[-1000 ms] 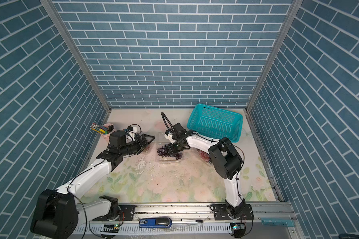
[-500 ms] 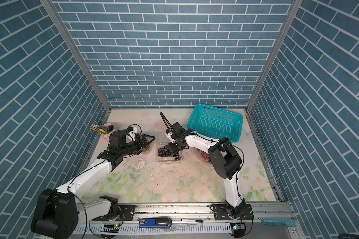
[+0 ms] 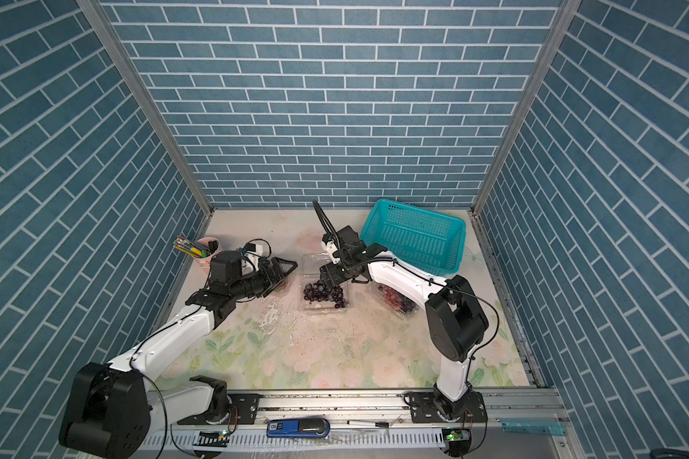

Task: Pack grapes into containers
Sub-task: Place the grape into the packing box.

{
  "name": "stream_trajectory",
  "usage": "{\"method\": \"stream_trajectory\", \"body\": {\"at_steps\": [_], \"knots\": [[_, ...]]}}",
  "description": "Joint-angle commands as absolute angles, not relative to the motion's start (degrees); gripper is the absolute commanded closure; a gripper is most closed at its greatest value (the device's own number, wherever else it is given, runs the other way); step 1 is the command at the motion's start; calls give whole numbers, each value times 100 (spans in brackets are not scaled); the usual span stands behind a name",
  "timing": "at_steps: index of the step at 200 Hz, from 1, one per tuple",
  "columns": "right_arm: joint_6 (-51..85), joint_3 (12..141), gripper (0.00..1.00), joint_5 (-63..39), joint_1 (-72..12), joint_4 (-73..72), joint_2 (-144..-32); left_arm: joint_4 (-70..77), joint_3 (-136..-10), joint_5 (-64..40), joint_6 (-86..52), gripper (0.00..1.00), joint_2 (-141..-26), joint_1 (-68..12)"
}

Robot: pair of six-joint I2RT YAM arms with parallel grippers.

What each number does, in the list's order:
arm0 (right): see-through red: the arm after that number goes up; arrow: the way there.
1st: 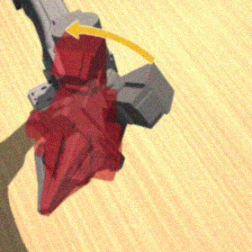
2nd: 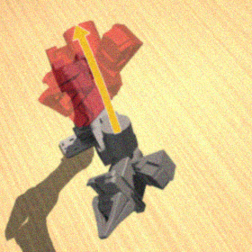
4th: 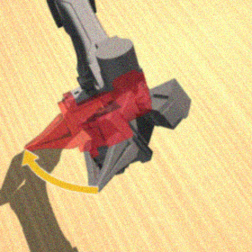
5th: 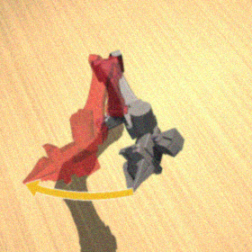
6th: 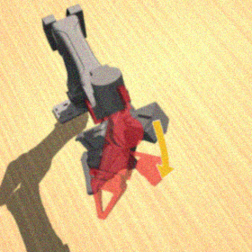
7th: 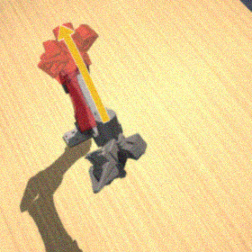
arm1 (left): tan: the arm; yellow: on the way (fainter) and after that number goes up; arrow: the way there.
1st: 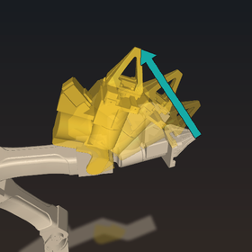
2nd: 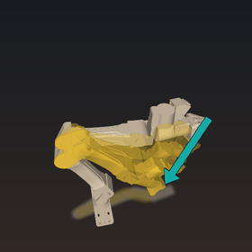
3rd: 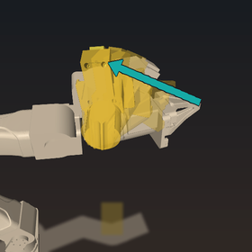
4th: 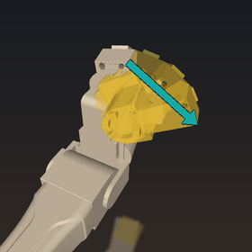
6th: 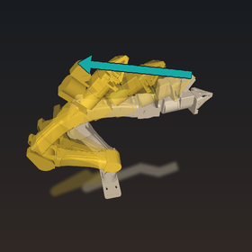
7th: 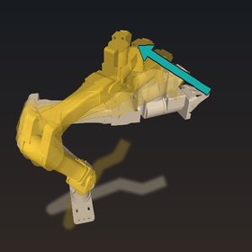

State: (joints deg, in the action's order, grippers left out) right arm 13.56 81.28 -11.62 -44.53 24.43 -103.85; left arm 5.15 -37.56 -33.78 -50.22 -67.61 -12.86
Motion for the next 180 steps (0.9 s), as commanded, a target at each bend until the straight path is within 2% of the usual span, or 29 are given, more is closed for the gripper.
{"method": "stream_trajectory", "body": {"at_steps": [1, 29, 70, 136, 180], "knots": [[2142, 7920, 24, -1875, -4489, 1585, -10582, 760, -3591, -3497, -5178, 1, -6732, -1157], [2741, 7934, 20, -2528, -4550, 829, -10925, 859, -3454, -3591, -5300, 0, -6706, -1010], [2865, 7939, 17, -2668, -4639, 672, -11231, 1150, -3140, -3728, -5527, 1, -6716, -793], [2949, 7344, 16, -2657, -4756, 517, -11132, 1396, -3063, -3812, -5629, 0, -6969, -791], [2458, 7503, 13, -2167, -4750, 1019, -10645, 1371, -2991, -3806, -5609, 0, -7014, -817]]}}
